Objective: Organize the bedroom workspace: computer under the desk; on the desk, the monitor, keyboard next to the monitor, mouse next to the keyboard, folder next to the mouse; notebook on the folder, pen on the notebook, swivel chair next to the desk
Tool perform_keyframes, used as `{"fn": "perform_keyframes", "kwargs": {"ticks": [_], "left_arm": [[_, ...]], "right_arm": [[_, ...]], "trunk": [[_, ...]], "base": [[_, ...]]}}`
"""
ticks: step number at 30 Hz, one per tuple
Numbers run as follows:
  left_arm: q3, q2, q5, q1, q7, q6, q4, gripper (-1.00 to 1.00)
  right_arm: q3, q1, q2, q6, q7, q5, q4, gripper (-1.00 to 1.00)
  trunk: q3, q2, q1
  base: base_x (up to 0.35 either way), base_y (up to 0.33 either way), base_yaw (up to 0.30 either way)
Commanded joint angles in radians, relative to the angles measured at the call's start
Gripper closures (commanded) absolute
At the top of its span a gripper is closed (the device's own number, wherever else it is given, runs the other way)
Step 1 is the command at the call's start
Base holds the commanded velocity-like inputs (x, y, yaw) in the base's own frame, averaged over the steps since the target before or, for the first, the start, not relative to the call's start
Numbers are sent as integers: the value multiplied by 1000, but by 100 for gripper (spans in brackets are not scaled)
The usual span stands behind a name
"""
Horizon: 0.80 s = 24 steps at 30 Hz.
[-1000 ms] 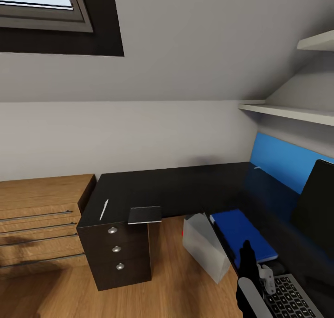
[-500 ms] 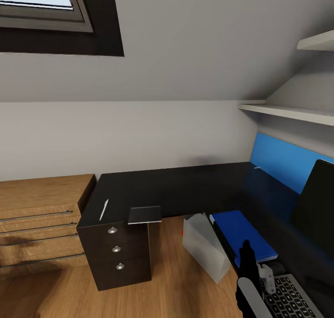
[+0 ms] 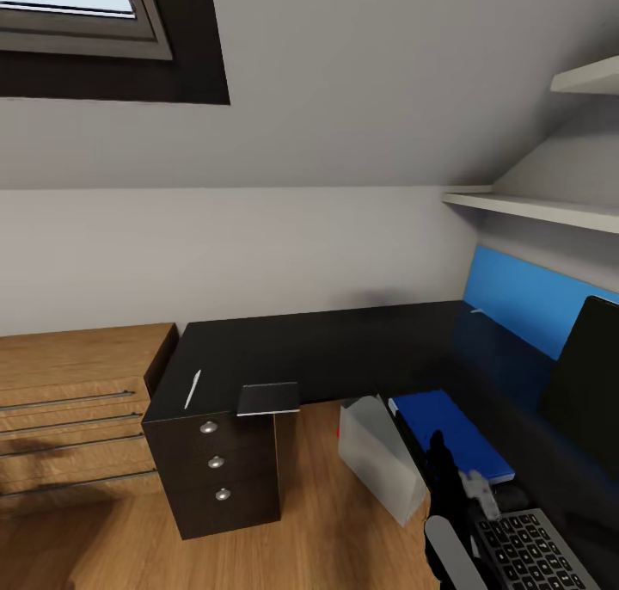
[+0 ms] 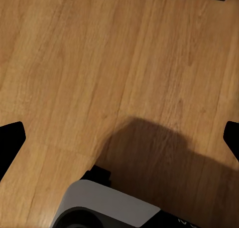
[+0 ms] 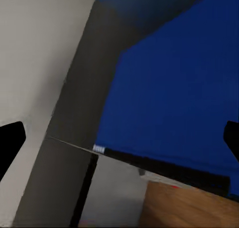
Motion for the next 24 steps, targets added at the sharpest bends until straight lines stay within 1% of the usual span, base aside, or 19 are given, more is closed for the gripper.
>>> {"fn": "perform_keyframes", "kwargs": {"ticks": [1,2,3,4,7,8,9,10,11,12,14,15,17,18,20,21,22,23,24], "left_arm": [[-8,1,10,-1,6,-6,0,-100],[-8,1,10,-1,6,-6,0,-100],[-8,1,10,-1,6,-6,0,-100],[-8,1,10,-1,6,-6,0,-100],[-8,1,10,-1,6,-6,0,-100],[-8,1,10,-1,6,-6,0,-100],[-8,1,10,-1,6,-6,0,-100],[-8,1,10,-1,6,-6,0,-100],[-8,1,10,-1,6,-6,0,-100],[-8,1,10,-1,6,-6,0,-100],[-8,1,10,-1,6,-6,0,-100],[-8,1,10,-1,7,-6,0,-100],[-8,1,10,-1,7,-6,0,-100],[-8,1,10,-1,7,-6,0,-100],[-8,1,10,-1,7,-6,0,-100],[-8,1,9,-1,7,-6,0,-100],[-8,1,9,-1,7,-6,0,-100],[-8,1,9,0,7,-6,0,-100],[-8,1,9,-1,7,-6,0,-100]], "right_arm": [[30,-1,0,-5,-3,38,-1,-100],[61,-1,0,-5,-3,79,-1,-100],[79,-1,0,-5,-3,100,-1,-100],[117,-1,0,-5,-5,140,-1,-100],[178,-1,1,-4,-10,196,-1,-100],[219,-1,1,-1,-13,230,1,-100],[239,-1,2,1,-14,244,2,-100],[277,-1,2,4,-19,267,5,-100],[296,-1,2,5,-23,276,7,-100],[335,-1,3,10,-32,288,14,-100],[379,-1,5,16,-40,296,23,-100],[428,-1,11,22,-46,302,36,-100],[477,-1,18,26,-51,307,51,-100],[521,-1,25,28,-53,310,66,-100],[557,-1,31,30,-55,313,82,-100],[582,-1,34,31,-57,318,96,-100],[598,-1,36,32,-60,327,107,-100],[604,-1,37,33,-62,333,112,-100],[614,-1,38,33,-70,347,126,-100]], "trunk": [[-1,-1,0],[-1,-1,0],[-1,-1,0],[-1,-1,0],[-1,-1,0],[-1,-1,0],[-1,-1,0],[-1,-1,0],[-1,-1,0],[-1,-1,0],[-1,-1,0],[-1,-1,0],[-1,-1,0],[-1,-1,0],[-1,-1,0],[-1,-1,0],[-1,-1,0],[-1,-1,0],[-1,-1,0]], "base": [[0,0,0],[0,0,0],[0,0,0],[0,0,0],[0,0,0],[0,0,0],[0,0,0],[0,0,0],[0,0,0],[0,0,0],[0,0,0],[0,0,0],[0,0,0],[0,0,0],[0,0,0],[0,0,0],[0,0,0],[0,0,0],[0,0,0]]}}
